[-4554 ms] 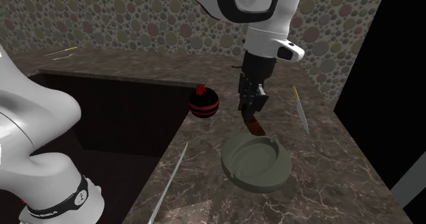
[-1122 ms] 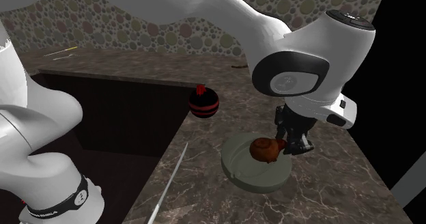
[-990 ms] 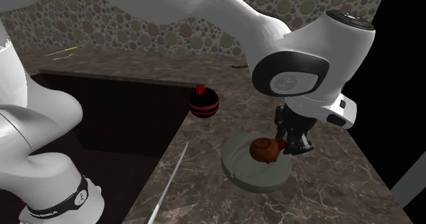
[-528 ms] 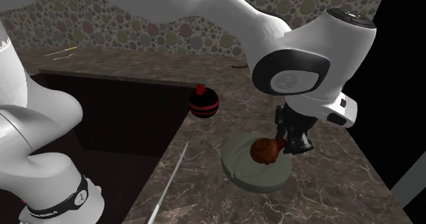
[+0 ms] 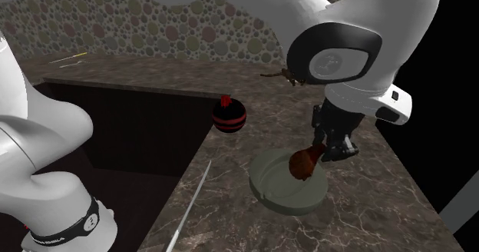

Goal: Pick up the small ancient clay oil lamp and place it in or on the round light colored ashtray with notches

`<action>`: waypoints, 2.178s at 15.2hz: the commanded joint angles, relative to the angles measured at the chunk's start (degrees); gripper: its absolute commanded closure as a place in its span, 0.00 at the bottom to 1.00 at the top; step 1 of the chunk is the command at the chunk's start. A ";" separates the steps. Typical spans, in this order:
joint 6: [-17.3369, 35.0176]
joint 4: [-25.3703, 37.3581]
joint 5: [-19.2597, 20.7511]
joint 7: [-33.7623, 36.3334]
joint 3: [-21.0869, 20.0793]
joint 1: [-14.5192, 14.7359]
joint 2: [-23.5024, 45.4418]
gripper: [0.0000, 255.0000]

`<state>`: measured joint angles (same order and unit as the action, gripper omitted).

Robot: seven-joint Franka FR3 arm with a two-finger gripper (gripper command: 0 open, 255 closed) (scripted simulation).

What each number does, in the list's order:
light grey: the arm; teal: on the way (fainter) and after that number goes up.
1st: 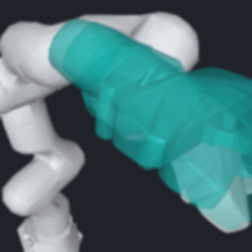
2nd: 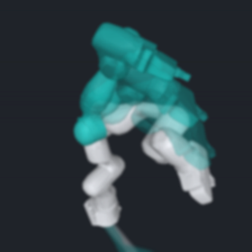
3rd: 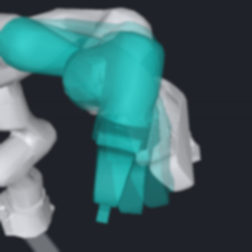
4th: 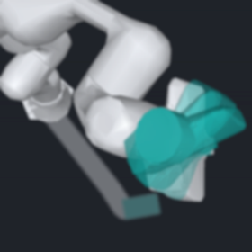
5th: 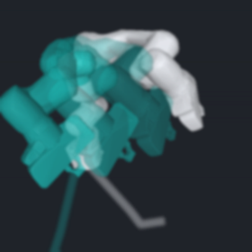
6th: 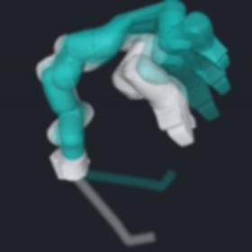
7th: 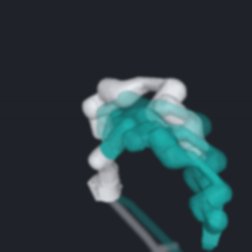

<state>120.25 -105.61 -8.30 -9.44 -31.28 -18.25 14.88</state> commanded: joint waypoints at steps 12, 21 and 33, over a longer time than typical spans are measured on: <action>2.56 -10.39 -1.32 0.92 -1.11 -0.55 -13.49 0.00; 15.67 -28.53 0.76 5.59 -3.89 1.02 -26.18 0.00; 18.55 -29.31 2.38 6.78 -4.62 0.57 -23.79 1.00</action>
<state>138.80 -134.91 -5.92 -2.67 -35.91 -17.68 -8.91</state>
